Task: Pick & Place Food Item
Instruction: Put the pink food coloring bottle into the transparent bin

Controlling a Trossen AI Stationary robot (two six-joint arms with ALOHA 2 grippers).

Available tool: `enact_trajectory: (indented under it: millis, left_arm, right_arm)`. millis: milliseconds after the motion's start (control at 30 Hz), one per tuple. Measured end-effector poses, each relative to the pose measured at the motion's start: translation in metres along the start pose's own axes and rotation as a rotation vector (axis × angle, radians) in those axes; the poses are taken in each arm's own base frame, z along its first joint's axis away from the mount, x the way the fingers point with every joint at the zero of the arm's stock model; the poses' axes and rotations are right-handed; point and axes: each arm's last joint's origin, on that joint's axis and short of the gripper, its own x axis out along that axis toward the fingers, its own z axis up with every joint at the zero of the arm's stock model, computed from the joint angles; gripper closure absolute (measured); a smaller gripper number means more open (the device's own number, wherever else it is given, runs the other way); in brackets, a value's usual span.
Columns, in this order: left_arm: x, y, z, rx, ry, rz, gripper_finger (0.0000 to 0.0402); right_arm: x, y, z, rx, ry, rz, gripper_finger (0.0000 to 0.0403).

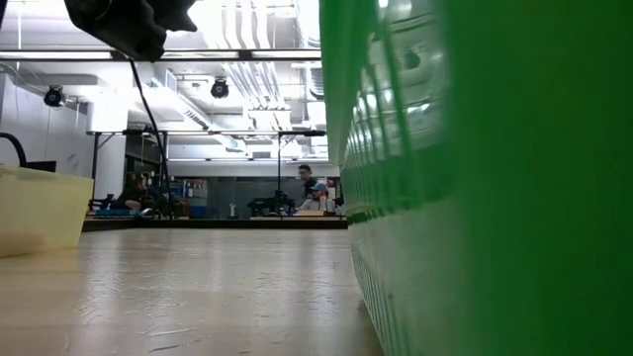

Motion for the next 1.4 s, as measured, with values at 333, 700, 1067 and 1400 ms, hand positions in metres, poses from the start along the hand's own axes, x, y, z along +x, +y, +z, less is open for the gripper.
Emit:
enact_trajectory:
  millis: [333,700,1067,1400]
  left_arm:
    - [0.000,0.001,0.000,0.051,0.001,0.021,0.0168]
    - [-0.001,0.003,-0.003,0.061,0.032,0.034,0.0281]
    - [-0.002,0.007,-0.005,0.065,0.061,0.038,0.0308]
    - [-0.001,0.009,0.018,0.110,0.272,0.026,0.0309]
  right_arm:
    - [0.000,-0.001,0.002,-0.050,-0.017,-0.006,0.0286]
    - [-0.001,0.001,0.002,-0.101,-0.015,0.016,0.0287]
    - [-0.002,0.001,0.002,-0.106,-0.008,0.008,0.0287]
    - [-0.010,0.010,0.006,-0.122,0.083,-0.032,0.0246]
